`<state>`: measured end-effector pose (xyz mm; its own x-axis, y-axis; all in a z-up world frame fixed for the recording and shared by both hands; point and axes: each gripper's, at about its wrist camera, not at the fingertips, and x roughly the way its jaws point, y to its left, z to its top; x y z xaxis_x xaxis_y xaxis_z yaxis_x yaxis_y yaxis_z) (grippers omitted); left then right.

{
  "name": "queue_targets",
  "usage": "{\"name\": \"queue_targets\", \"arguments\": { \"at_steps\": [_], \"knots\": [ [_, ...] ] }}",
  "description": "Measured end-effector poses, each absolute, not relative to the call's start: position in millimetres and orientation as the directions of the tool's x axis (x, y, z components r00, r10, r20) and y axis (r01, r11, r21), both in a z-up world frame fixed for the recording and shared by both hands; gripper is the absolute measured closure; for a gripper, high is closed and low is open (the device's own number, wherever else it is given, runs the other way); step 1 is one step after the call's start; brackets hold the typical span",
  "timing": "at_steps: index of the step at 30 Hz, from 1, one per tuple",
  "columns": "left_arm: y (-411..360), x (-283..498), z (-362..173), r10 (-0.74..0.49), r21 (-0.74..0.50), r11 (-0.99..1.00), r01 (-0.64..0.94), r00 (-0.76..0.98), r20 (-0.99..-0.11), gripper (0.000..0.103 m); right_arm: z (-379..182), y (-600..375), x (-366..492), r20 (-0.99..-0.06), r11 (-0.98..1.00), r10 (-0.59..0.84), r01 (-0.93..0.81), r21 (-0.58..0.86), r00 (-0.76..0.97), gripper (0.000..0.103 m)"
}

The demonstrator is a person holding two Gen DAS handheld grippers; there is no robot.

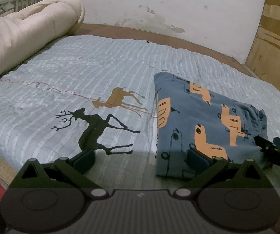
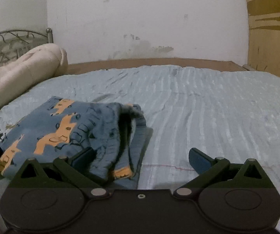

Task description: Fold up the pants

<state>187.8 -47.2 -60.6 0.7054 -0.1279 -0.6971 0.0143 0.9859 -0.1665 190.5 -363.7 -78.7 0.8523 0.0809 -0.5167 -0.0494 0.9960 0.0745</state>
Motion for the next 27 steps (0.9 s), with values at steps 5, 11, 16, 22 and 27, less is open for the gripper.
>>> {"name": "queue_targets", "arguments": {
  "at_steps": [5,11,16,22,27],
  "knots": [
    [-48,187,-60,-0.127,-0.164,0.986,0.015,0.705,-0.698,0.001,-68,-363,191,-0.513,0.996,0.09,-0.062,0.071,0.854,0.001],
    [-47,187,-61,-0.127,-0.164,0.986,0.015,0.705,-0.698,0.001,-50,-371,220,-0.488,0.998,0.061,-0.057,0.023,0.871,0.001],
    [-47,187,-62,-0.13,-0.161,0.987,0.022,0.705,-0.697,0.0,-63,-383,264,-0.58,1.0,0.024,-0.008,0.03,0.814,0.001],
    [-47,187,-60,-0.135,-0.171,0.985,0.021,0.709,-0.692,0.001,-57,-392,251,-0.515,0.979,0.191,-0.126,0.16,0.836,0.001],
    [-43,189,-54,-0.205,-0.243,0.968,0.054,0.724,-0.658,0.001,-68,-397,266,-0.542,0.901,0.424,-0.276,0.335,0.726,0.001]
  ]
}}
